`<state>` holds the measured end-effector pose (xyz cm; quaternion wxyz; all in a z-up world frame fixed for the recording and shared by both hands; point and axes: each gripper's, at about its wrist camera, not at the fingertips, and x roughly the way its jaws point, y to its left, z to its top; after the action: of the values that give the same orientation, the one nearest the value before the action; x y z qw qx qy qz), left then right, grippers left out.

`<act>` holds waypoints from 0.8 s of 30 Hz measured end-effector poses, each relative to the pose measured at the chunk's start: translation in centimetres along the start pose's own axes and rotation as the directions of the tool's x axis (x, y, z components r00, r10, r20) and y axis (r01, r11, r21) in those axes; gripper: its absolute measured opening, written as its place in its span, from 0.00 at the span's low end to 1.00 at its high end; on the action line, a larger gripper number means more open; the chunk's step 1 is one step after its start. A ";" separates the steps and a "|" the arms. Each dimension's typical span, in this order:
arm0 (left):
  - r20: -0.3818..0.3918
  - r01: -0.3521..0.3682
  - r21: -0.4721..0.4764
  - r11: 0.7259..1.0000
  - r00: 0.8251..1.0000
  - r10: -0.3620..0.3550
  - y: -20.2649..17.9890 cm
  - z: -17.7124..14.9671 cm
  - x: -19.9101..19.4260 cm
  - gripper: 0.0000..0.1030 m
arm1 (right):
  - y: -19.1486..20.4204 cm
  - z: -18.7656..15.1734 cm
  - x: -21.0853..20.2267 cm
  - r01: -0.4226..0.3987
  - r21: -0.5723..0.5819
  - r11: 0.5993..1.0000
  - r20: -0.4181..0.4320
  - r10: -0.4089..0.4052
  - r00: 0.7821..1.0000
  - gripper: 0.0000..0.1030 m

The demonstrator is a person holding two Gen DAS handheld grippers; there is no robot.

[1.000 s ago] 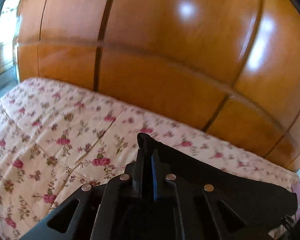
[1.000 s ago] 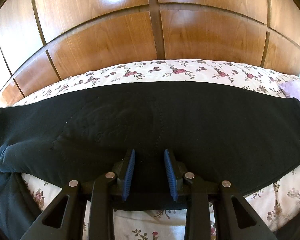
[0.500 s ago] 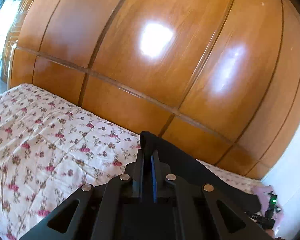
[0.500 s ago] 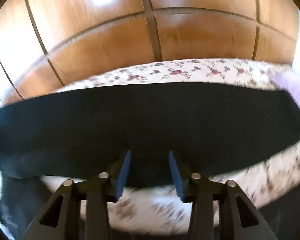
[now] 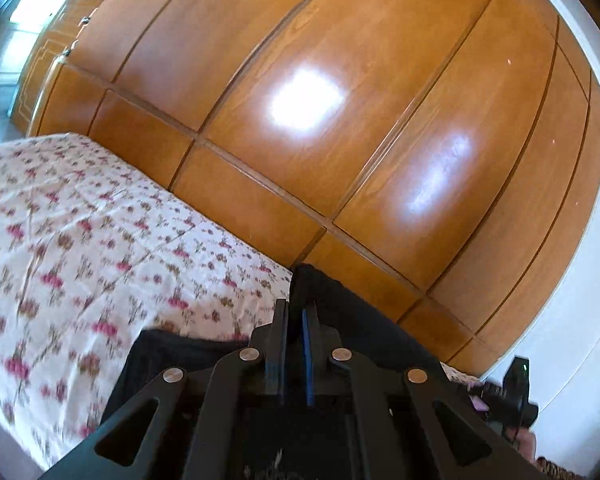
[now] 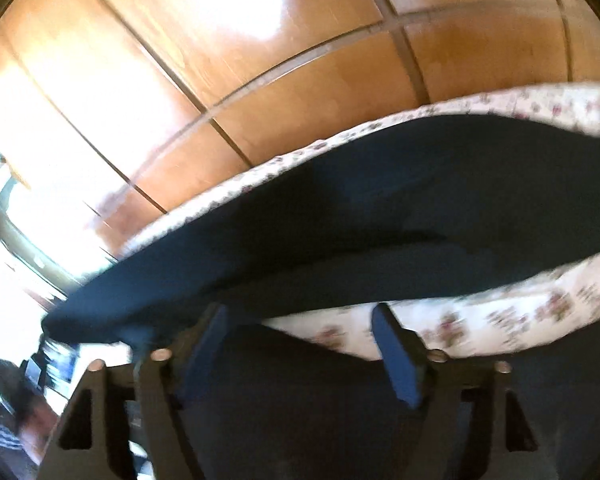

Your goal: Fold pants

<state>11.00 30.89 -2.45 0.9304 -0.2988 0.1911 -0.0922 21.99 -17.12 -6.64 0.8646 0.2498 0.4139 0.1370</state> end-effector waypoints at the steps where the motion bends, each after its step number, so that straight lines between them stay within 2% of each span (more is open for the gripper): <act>1: 0.006 0.003 -0.013 1.000 1.000 -0.003 0.3 -0.5 -0.6 0.05 | 0.1 0.3 0.0 -0.030 0.034 0.999 -0.002 0.030 1.000 0.80; 3: 0.012 0.002 -0.048 0.999 1.000 -0.001 0.9 -1.7 -1.7 0.05 | 0.2 0.9 0.4 -0.074 0.103 0.992 -0.017 0.076 0.997 0.82; 7: 0.008 -0.006 -0.109 0.994 1.000 0.007 2.4 -3.6 -2.9 0.05 | 0.0 1.9 1.6 -0.094 0.218 0.971 -0.039 0.105 0.994 0.82; 12: 0.047 -0.031 -0.201 0.979 0.998 0.041 4.7 -4.9 -4.5 0.00 | -1.6 2.9 4.1 0.035 0.299 0.953 -0.090 -0.009 0.996 0.80; 13: 0.055 -0.033 -0.228 0.973 0.997 0.047 5.3 -4.9 -4.7 0.00 | -2.3 2.8 4.2 0.058 0.311 0.949 -0.100 -0.028 0.995 0.72; 14: 0.055 -0.034 -0.250 0.968 0.997 0.049 5.9 -4.9 -4.6 0.00 | -2.8 3.0 4.6 0.067 0.321 0.945 -0.106 -0.034 0.994 0.55; 15: 0.029 -0.039 -0.275 0.961 0.998 0.049 6.6 -5.0 -4.2 0.00 | -3.7 2.8 4.7 0.056 0.329 0.943 -0.115 -0.019 0.993 0.43; 16: 0.001 -0.050 -0.287 0.957 0.999 0.053 7.0 -5.2 -3.9 0.00 | -4.1 2.6 5.0 0.048 0.326 0.944 -0.130 -0.006 0.992 0.24; 17: -0.025 -0.045 -0.299 0.953 0.999 0.040 7.3 -5.5 -3.5 0.00 | -4.5 2.3 5.1 0.052 0.321 0.946 -0.142 -0.006 0.990 0.16; 19: -0.046 -0.033 -0.300 0.953 0.999 0.020 7.2 -5.9 -3.0 0.03 | -4.8 1.7 4.8 0.054 0.315 0.948 -0.140 -0.010 0.990 0.12; 21: -0.071 -0.021 -0.291 0.956 0.998 0.001 6.7 -6.5 -2.7 0.13 | -4.8 1.1 4.2 0.026 0.308 0.951 -0.119 0.011 0.993 0.10; 23: -0.110 0.026 -0.299 0.954 0.992 -0.062 5.9 -7.3 -2.3 0.38 | -4.3 1.0 3.2 0.008 0.279 0.960 -0.088 0.017 0.996 0.09; 24: -0.155 0.038 -0.308 0.951 0.984 -0.090 5.3 -7.9 -1.8 0.40 | -4.1 0.9 2.8 0.006 0.263 0.965 -0.081 0.016 0.997 0.09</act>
<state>6.42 31.61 -10.93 0.8505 -0.4356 0.2707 -0.1169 24.59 -19.61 -10.19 0.8056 0.3577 0.4631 0.0930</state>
